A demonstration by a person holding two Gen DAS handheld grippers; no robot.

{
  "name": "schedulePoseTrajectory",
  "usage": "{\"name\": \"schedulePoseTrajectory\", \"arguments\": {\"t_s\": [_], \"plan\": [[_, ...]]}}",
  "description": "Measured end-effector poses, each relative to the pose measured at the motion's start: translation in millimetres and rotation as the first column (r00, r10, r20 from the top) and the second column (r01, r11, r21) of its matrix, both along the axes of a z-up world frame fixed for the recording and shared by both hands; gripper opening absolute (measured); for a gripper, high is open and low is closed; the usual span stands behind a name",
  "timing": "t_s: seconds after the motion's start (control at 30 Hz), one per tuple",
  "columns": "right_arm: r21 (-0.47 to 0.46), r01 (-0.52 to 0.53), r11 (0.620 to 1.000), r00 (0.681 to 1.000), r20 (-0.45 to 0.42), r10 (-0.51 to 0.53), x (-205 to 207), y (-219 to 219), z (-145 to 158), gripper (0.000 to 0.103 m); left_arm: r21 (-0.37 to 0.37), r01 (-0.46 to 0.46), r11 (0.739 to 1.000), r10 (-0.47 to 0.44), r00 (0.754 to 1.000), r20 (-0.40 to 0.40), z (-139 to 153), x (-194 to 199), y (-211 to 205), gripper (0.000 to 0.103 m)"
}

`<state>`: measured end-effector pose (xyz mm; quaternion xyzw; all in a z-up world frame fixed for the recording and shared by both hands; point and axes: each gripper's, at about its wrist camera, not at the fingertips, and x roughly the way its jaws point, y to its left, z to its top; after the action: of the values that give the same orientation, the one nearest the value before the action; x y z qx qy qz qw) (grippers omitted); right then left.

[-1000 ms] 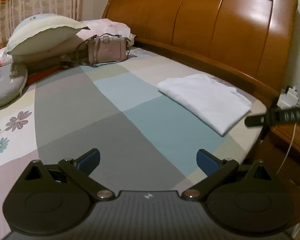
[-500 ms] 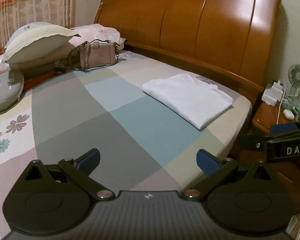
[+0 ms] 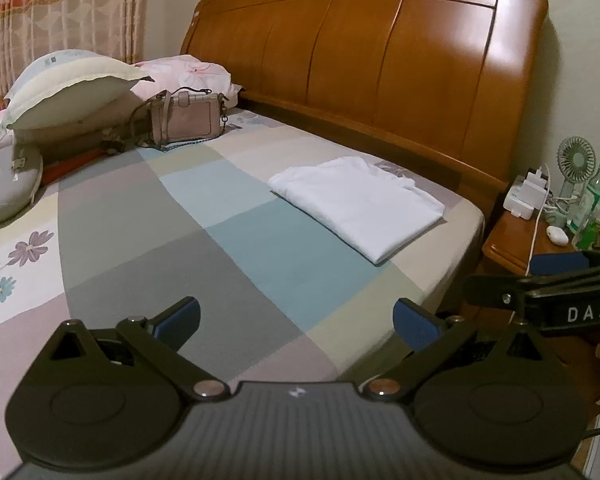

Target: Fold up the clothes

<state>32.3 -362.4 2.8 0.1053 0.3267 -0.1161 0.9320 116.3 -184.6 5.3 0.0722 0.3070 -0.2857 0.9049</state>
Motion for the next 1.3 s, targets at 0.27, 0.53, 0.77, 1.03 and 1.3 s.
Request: {"name": "schedulePoseTrajectory", "arguments": {"t_s": [0.27,0.53,0.77,1.03,1.3], "plan": [[-0.001,0.001,1.0,1.0,-0.007,-0.001,1.6,0.3,-1.5,0.103,0.001,-0.01,1.0,0.01,1.0,-0.003,0.8,1.5,-0.9,0.102],[0.004,-0.003,1.0,1.0,-0.002,0.003,1.3,0.0,-1.3,0.103,0.013,-0.017,1.0,0.018,1.0,-0.002,3.0,2.9,-2.5,0.102],[0.007,-0.007,1.0,1.0,0.004,0.007,0.7,1.7,-1.2,0.103,0.02,-0.02,1.0,0.02,1.0,0.004,3.5,3.2,-3.2,0.102],[0.007,-0.007,1.0,1.0,0.001,0.007,1.3,4.2,-1.1,0.103,0.023,-0.02,1.0,0.02,1.0,0.006,4.3,3.7,-2.4,0.102],[0.012,-0.013,1.0,1.0,0.001,0.013,1.5,6.4,-1.8,0.103,0.026,-0.023,0.999,0.023,1.0,0.008,4.6,5.3,-1.6,0.102]]}}
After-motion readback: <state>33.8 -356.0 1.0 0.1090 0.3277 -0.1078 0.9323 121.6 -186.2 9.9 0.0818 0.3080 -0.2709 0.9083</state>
